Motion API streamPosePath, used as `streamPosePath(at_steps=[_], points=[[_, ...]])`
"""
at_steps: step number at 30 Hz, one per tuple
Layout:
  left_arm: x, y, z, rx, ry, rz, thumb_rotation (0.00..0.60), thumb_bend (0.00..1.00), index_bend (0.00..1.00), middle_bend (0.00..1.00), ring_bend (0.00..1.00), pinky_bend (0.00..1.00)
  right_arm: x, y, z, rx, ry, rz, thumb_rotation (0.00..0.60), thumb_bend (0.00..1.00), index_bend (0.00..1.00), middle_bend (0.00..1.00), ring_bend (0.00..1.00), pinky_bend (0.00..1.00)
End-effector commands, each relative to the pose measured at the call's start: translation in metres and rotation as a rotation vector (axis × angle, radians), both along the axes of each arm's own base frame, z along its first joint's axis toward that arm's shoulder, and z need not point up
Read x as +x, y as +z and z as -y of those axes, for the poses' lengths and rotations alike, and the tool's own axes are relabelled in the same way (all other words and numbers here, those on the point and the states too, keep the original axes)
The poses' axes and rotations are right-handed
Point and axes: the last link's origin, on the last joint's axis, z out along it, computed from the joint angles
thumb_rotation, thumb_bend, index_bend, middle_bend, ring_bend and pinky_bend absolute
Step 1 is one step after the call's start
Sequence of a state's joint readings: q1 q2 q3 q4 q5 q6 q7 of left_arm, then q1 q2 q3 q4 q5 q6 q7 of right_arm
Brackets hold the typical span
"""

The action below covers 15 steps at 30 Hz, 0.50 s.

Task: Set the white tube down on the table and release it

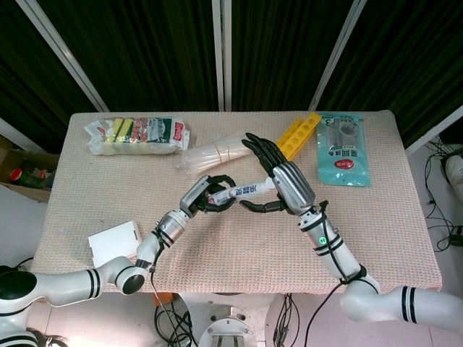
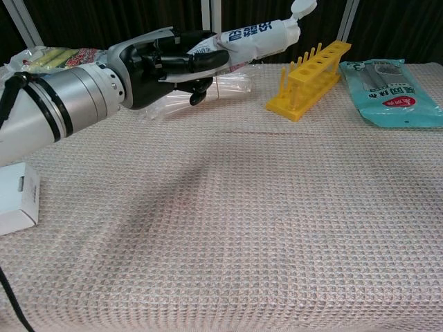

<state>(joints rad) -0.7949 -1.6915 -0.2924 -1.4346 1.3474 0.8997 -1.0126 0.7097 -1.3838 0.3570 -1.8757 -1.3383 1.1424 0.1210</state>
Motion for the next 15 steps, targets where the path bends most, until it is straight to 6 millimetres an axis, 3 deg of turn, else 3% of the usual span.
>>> streamPosePath(at_steps=[1, 15], points=[[0.000, 0.000, 0.000, -0.002, 0.001, 0.002, 0.600, 0.40, 0.82, 0.87, 0.72, 0.74, 0.000, -0.001, 0.000, 0.006, 0.001, -0.002, 0.149, 0.00, 0.00, 0.00, 0.00, 0.00], [0.008, -0.001, 0.004, -0.005, -0.016, 0.025, 0.600, 0.40, 0.82, 0.87, 0.72, 0.74, 0.002, -0.014, 0.001, 0.055, -0.003, 0.007, 0.152, 0.00, 0.00, 0.00, 0.00, 0.00]])
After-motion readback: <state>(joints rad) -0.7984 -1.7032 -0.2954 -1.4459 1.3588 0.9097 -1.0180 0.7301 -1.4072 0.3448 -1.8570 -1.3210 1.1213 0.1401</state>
